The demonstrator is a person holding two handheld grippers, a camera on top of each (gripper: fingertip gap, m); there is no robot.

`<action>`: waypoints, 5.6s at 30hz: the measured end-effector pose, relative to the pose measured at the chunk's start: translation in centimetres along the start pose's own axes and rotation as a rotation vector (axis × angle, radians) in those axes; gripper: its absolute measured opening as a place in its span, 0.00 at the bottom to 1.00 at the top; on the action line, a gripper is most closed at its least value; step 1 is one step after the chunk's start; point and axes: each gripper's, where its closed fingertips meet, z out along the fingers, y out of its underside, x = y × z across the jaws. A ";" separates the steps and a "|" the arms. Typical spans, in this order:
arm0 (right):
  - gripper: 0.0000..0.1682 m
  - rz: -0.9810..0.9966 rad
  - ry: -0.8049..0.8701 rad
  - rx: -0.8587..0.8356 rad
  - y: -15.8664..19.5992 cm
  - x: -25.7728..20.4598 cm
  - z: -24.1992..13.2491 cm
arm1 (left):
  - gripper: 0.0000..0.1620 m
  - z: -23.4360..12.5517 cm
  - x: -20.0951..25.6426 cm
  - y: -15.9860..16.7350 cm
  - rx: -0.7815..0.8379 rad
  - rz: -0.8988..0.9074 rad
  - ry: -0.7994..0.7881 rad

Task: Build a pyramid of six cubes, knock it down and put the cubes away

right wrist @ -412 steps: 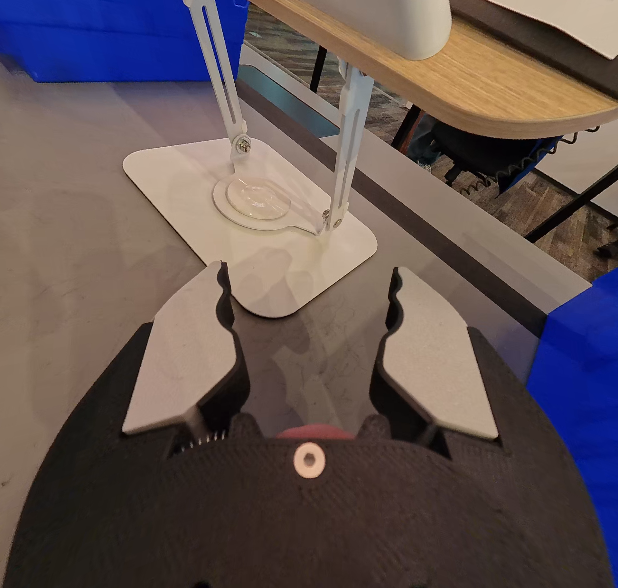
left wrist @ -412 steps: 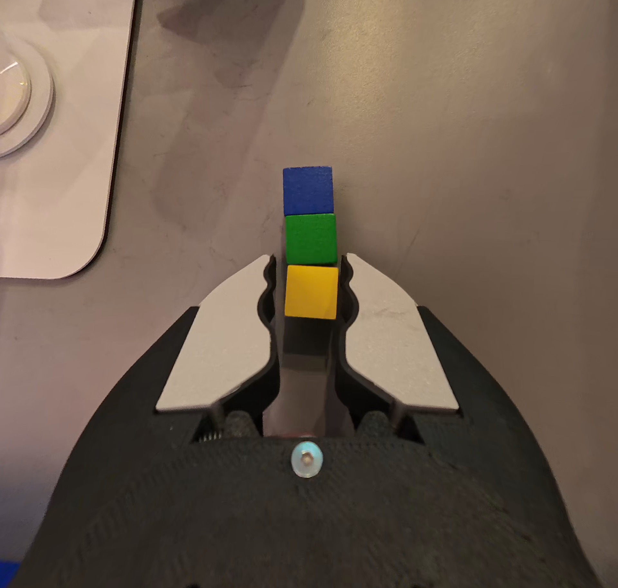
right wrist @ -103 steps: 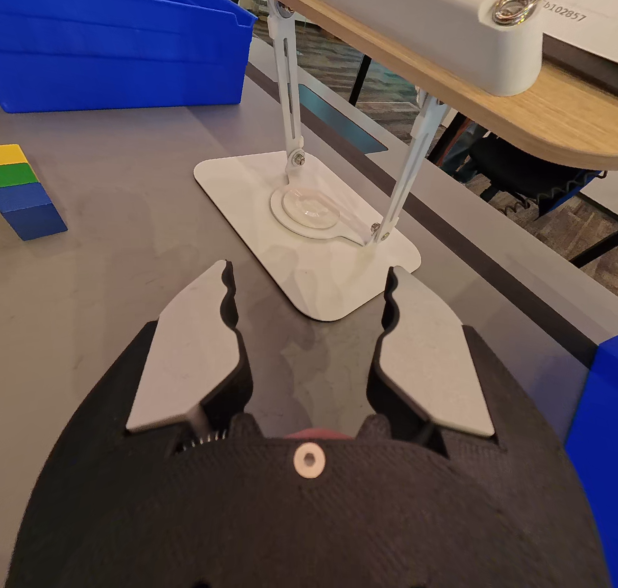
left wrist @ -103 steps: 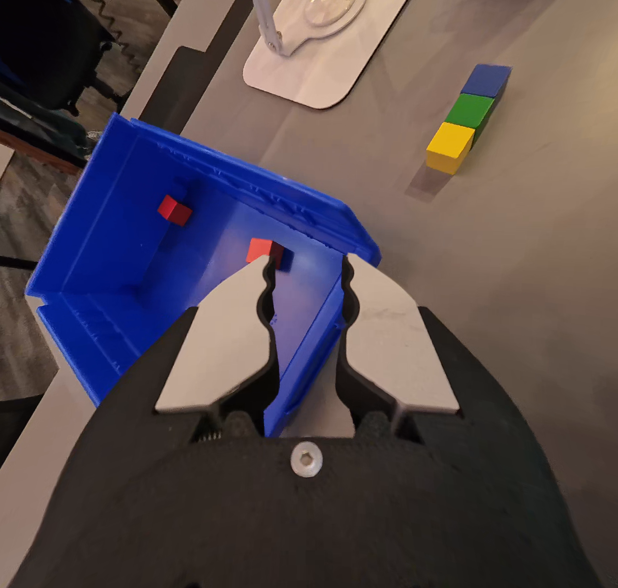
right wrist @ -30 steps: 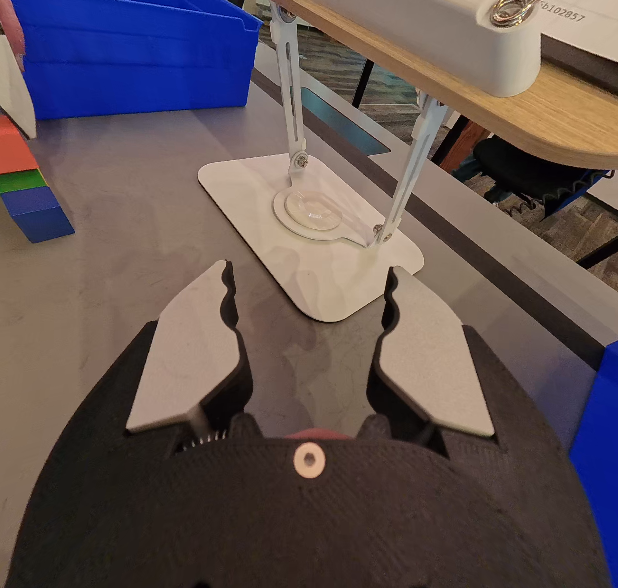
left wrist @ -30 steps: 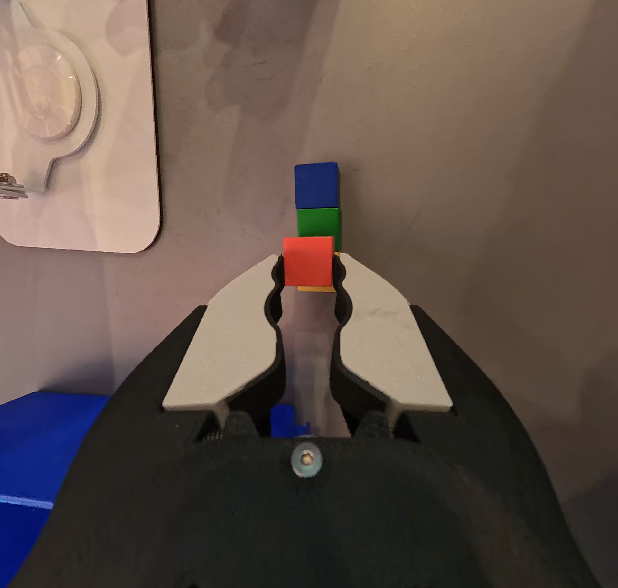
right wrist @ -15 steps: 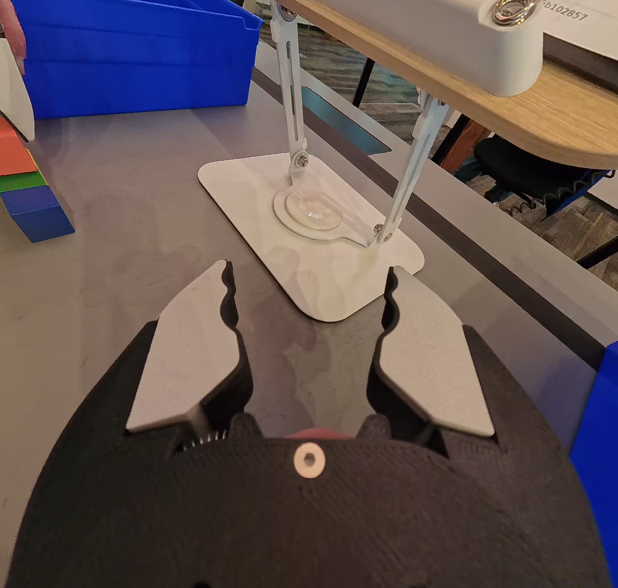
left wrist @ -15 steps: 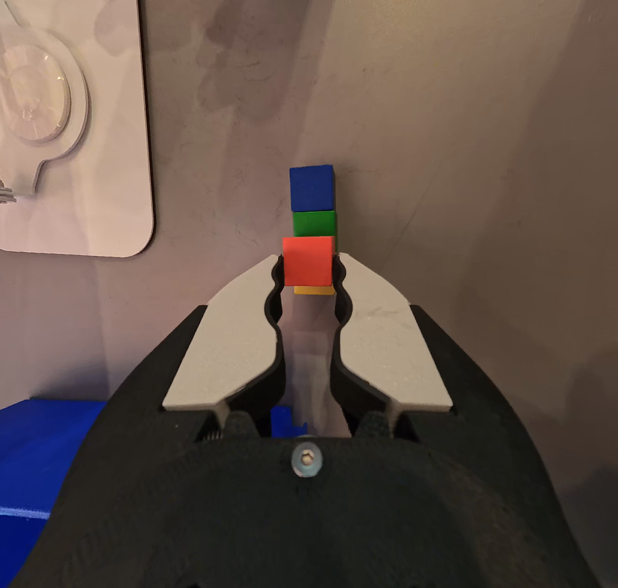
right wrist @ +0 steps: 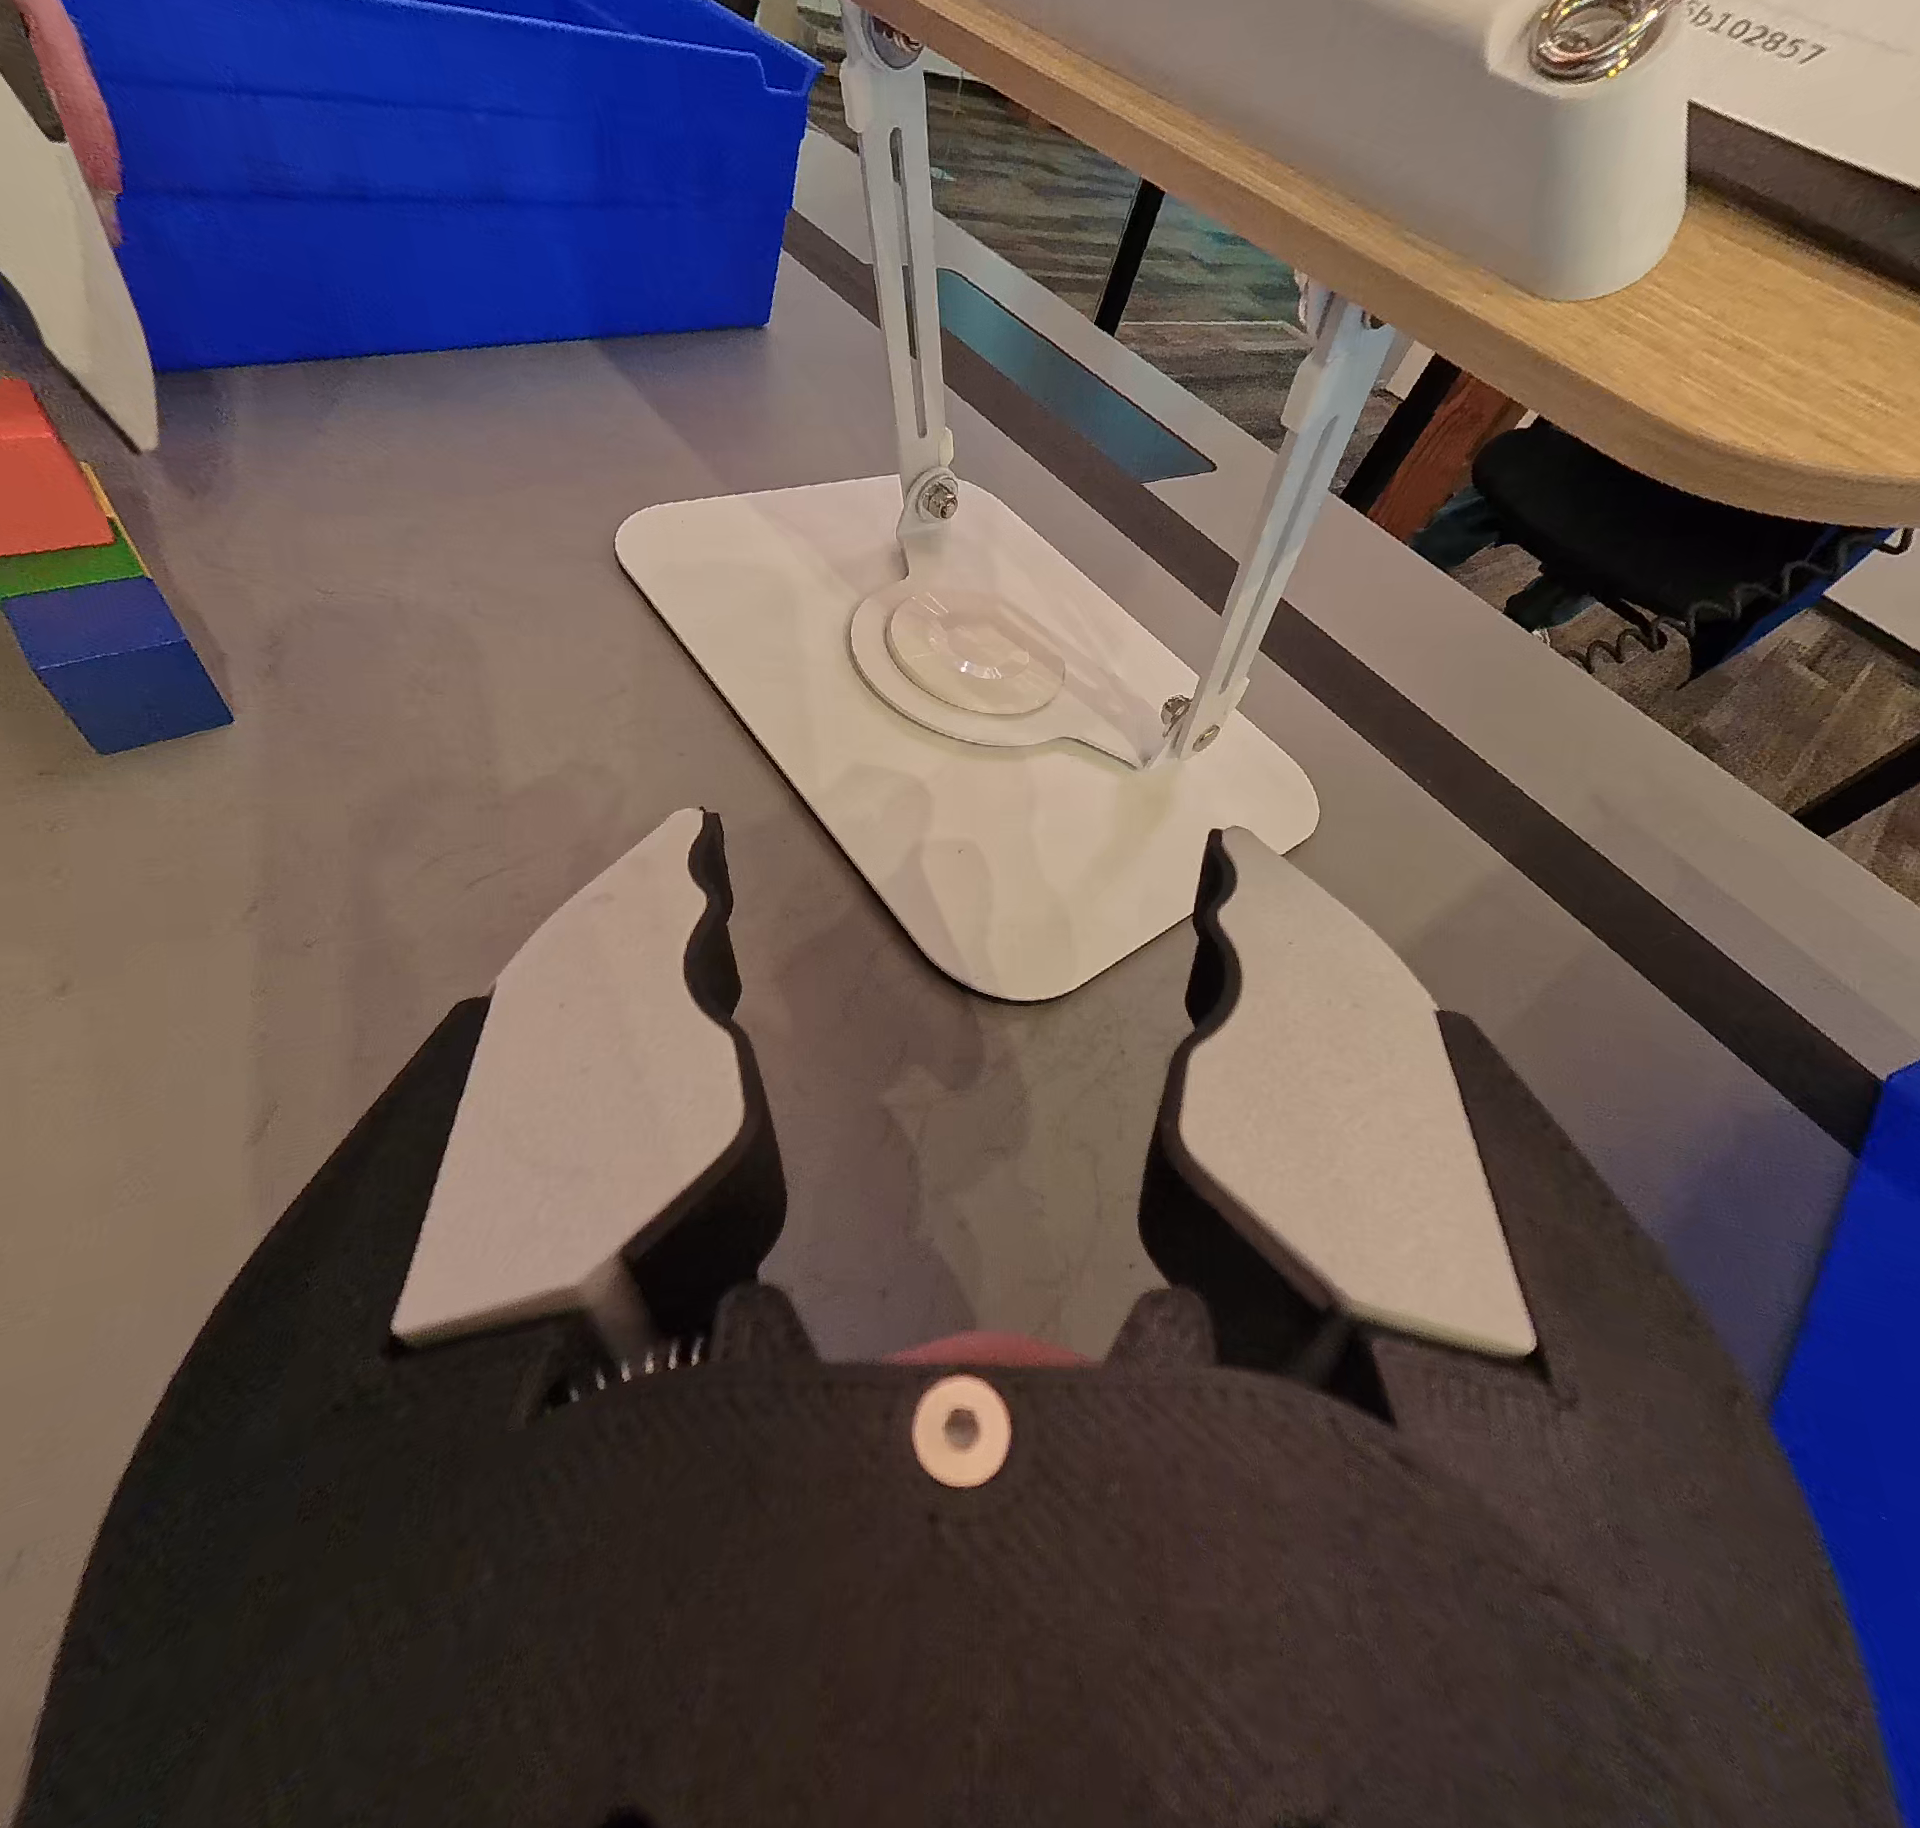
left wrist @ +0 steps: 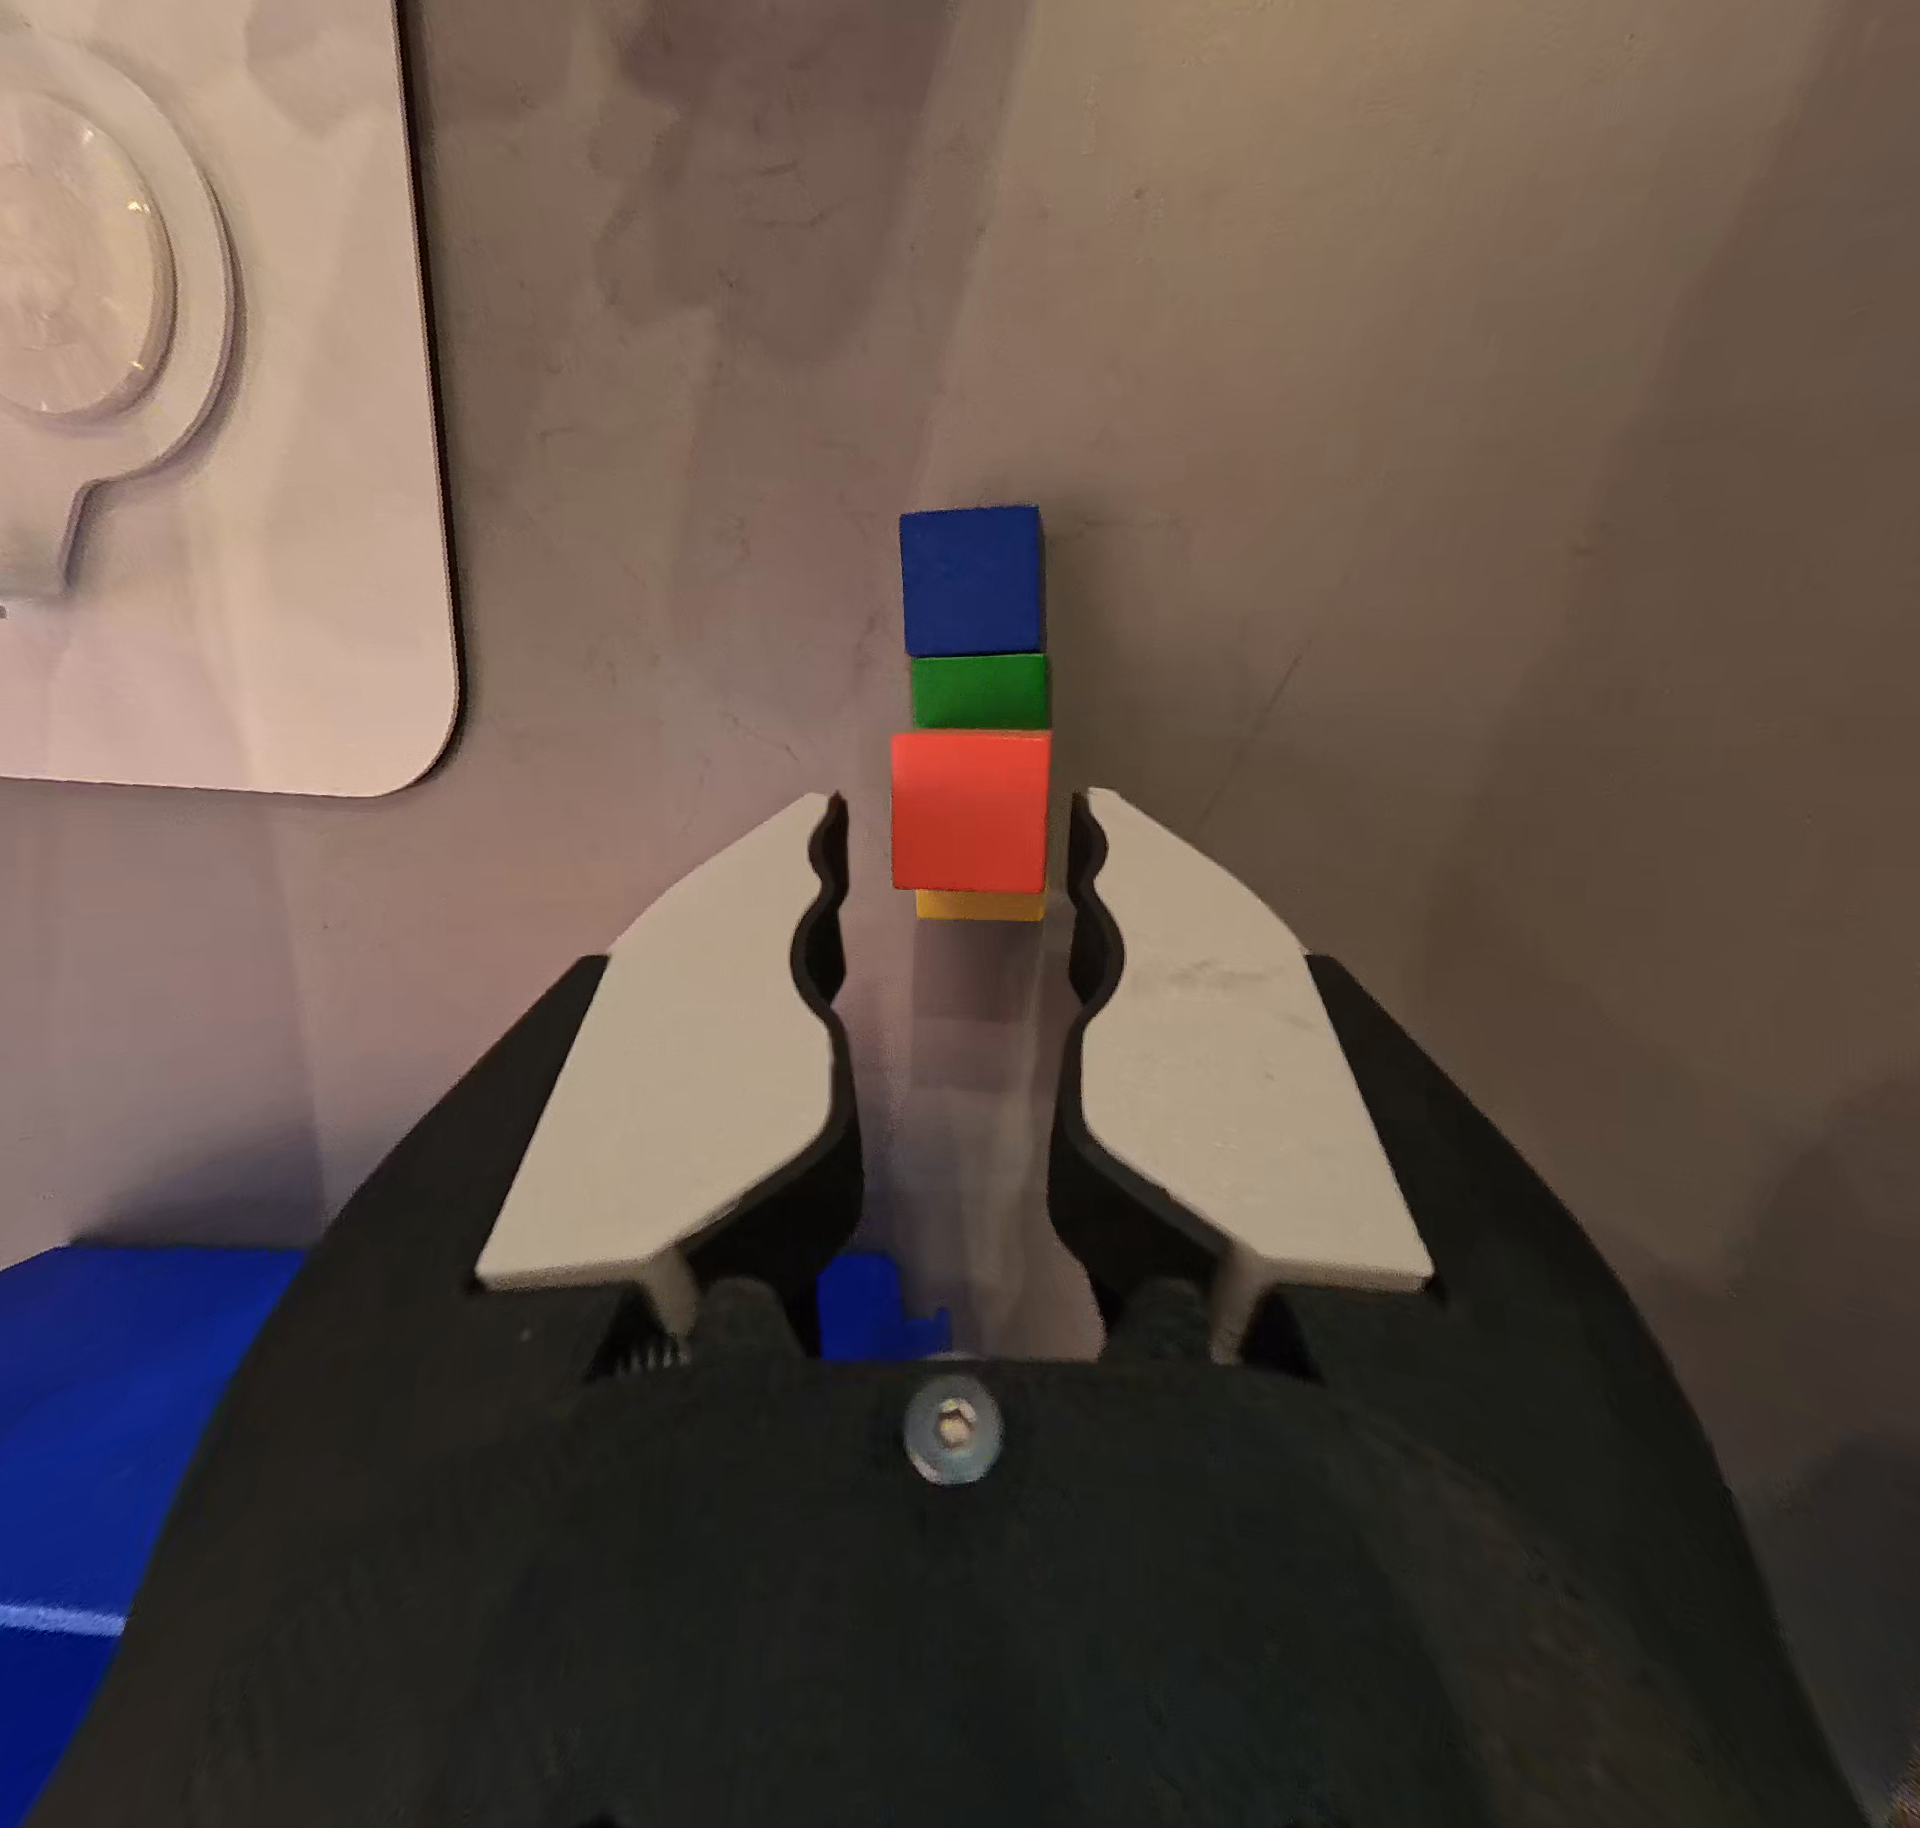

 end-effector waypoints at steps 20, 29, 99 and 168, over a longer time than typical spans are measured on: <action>0.51 -0.001 0.000 0.001 0.0 0.0 0.0 | 0.28 -0.5 0.1 -0.5 0.047 -0.013 -0.002; 0.51 0.003 0.000 0.003 -0.1 0.0 0.0 | 0.24 -12.1 -5.4 0.0 0.180 -0.053 -0.306; 0.51 0.014 -0.017 0.006 0.0 0.0 0.0 | 0.18 -9.3 -16.6 16.3 -0.232 -0.285 -0.244; 0.50 -0.012 -0.024 -0.005 0.0 -0.5 0.2 | 0.21 1.6 0.0 -2.3 -0.257 -0.019 -0.028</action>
